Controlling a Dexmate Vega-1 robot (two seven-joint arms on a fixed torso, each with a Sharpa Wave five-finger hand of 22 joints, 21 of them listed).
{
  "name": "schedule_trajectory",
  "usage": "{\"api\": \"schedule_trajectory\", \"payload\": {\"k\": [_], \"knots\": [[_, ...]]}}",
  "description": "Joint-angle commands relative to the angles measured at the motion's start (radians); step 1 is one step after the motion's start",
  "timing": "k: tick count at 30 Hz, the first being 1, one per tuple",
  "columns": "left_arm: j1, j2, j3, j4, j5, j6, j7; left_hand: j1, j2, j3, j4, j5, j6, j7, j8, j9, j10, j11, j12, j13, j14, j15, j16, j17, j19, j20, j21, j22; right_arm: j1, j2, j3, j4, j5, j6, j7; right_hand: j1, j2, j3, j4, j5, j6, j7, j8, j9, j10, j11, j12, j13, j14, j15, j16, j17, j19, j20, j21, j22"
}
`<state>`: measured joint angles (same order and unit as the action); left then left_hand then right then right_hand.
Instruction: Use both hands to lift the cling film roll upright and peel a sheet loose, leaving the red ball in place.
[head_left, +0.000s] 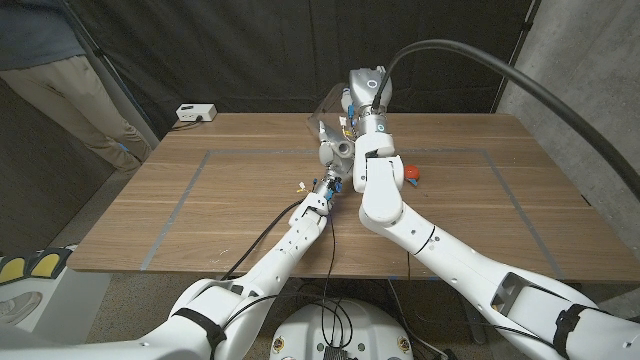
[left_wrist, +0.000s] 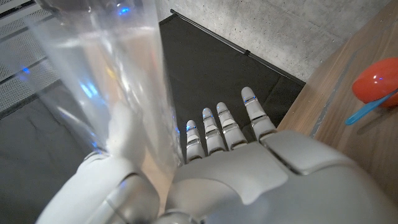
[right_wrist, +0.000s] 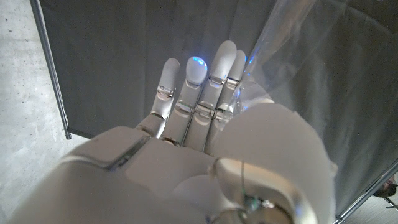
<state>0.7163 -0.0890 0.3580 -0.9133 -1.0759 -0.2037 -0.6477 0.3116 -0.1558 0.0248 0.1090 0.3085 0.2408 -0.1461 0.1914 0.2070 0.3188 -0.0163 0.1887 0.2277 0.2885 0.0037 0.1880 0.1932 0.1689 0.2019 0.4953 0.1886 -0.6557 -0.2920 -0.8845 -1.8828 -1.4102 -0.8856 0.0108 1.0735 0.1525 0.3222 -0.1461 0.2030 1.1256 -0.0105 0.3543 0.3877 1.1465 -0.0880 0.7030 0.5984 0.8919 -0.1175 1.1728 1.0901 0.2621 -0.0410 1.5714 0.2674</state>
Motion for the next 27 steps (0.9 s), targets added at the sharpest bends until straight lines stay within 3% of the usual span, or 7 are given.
{"api": "schedule_trajectory", "payload": {"k": [1,6,9,16,24,27], "knots": [[0.009,0.001,0.003,-0.002,-0.002,-0.016,-0.004,0.005,-0.008,-0.011,-0.001,0.006,-0.016,0.001,-0.001,0.003,-0.012,0.002,0.002,0.001,-0.011,0.001,0.0,0.003,-0.005,0.007,-0.007,0.003,0.046,0.018,0.008,0.053,0.03,0.03,-0.068,0.009,-0.007,0.009,0.0,0.0,0.007,0.001,-0.004,0.005,0.004,-0.005,0.004,0.0,0.006,-0.104,-0.001,0.012,0.009,-0.066,0.001,0.006],[0.0,-0.005,-0.001,0.022,-0.01,-0.023,-0.039,0.01,-0.01,-0.021,-0.006,0.008,-0.037,-0.006,-0.003,0.003,-0.032,0.009,0.001,0.0,-0.033,0.008,-0.003,0.003,-0.008,0.008,-0.012,0.004,0.069,0.023,0.005,0.07,0.038,0.027,-0.077,0.007,-0.009,0.015,0.0,-0.001,0.01,0.001,-0.006,0.008,0.004,-0.005,0.004,0.001,0.011,-0.104,-0.001,0.028,0.009,-0.067,0.001,0.008],[-0.019,-0.011,-0.003,0.063,-0.011,-0.037,-0.09,0.015,-0.014,-0.044,-0.013,0.013,-0.085,-0.012,-0.009,0.002,-0.081,0.02,-0.004,-0.002,-0.067,0.027,-0.004,0.002,-0.031,0.009,-0.03,0.004,0.081,0.023,0.004,0.077,0.042,0.022,-0.078,0.005,-0.009,0.017,0.0,-0.001,0.011,0.0,-0.007,0.009,0.005,-0.006,0.004,0.001,0.005,-0.104,-0.01,0.028,0.01,-0.067,0.001,0.009],[-0.038,-0.02,-0.01,0.105,-0.007,-0.053,-0.146,0.012,-0.02,-0.089,-0.019,0.017,-0.133,0.044,-0.006,-0.001,-0.163,0.037,-0.006,-0.007,-0.13,0.052,-0.006,0.002,-0.064,0.01,-0.058,0.004,0.102,0.025,0.002,0.09,0.046,0.004,-0.089,0.002,-0.012,0.024,-0.001,-0.001,0.011,0.0,-0.011,0.013,0.005,-0.004,0.004,0.002,0.008,-0.105,-0.017,0.04,0.01,-0.067,0.0,0.011],[-0.058,-0.024,-0.011,0.141,-0.001,-0.049,-0.196,0.0,-0.019,-0.136,-0.021,0.021,-0.196,0.04,-0.01,-0.003,-0.24,0.061,-0.007,-0.012,-0.182,0.075,-0.006,0.002,-0.094,0.011,-0.082,0.005,0.124,0.026,-0.005,0.103,0.051,-0.008,-0.105,0.0,-0.014,0.029,-0.001,-0.001,0.013,-0.001,-0.014,0.017,0.006,-0.004,0.003,0.003,0.009,-0.105,-0.028,0.044,0.01,-0.068,0.0,0.013],[-0.068,-0.026,-0.012,0.157,0.007,-0.057,-0.21,-0.005,-0.019,-0.157,-0.022,0.023,-0.23,0.051,-0.012,-0.004,-0.27,0.07,-0.007,-0.014,-0.206,0.088,-0.007,0.002,-0.108,0.011,-0.093,0.006,0.137,0.027,-0.008,0.112,0.056,-0.003,-0.114,-0.001,-0.015,0.031,-0.002,-0.001,0.012,0.001,-0.016,0.018,0.006,-0.003,0.003,0.003,0.015,-0.105,-0.027,0.051,0.01,-0.068,0.0,0.013]]}}
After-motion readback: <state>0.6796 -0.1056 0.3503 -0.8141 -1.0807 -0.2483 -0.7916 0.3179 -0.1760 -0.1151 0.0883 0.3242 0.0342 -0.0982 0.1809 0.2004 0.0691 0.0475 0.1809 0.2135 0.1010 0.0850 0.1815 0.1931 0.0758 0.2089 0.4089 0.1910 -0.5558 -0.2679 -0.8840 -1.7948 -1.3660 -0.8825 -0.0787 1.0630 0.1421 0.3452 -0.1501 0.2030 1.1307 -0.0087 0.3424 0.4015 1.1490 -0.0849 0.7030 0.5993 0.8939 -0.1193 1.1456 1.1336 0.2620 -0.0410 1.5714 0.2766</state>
